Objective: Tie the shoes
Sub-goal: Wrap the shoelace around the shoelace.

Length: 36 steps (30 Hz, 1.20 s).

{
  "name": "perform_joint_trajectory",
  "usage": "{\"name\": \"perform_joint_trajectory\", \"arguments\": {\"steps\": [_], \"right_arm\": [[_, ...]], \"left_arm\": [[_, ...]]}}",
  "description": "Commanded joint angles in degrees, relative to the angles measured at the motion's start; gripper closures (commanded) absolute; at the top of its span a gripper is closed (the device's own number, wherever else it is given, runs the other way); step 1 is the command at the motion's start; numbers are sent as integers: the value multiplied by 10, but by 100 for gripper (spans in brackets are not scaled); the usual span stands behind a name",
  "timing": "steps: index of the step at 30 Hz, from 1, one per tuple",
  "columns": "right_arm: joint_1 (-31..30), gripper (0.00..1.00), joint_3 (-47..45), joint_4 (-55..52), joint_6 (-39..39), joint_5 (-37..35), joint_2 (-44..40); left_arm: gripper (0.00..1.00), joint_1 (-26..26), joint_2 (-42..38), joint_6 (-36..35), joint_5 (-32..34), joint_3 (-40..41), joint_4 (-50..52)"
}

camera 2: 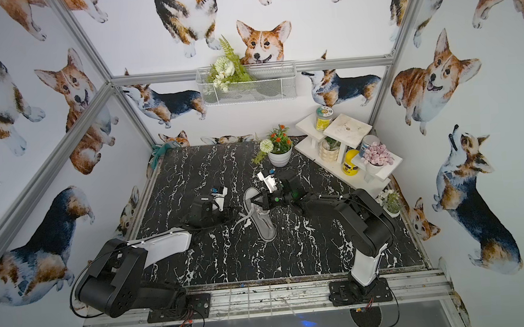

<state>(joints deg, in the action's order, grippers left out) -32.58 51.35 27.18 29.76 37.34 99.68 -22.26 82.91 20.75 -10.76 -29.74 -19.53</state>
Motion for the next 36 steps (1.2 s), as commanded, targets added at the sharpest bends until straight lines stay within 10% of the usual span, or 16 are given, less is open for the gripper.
{"name": "perform_joint_trajectory", "arguments": {"steps": [1,18,36], "right_arm": [[3,100,-1,18,3,4,-2],[16,100,-11,45,14,20,0],[20,100,-17,53,21,23,1]], "left_arm": [[55,-7,18,32,89,-23,71],[51,-84,117,57,207,-142,166],[65,-102,126,90,233,-100,159]]}}
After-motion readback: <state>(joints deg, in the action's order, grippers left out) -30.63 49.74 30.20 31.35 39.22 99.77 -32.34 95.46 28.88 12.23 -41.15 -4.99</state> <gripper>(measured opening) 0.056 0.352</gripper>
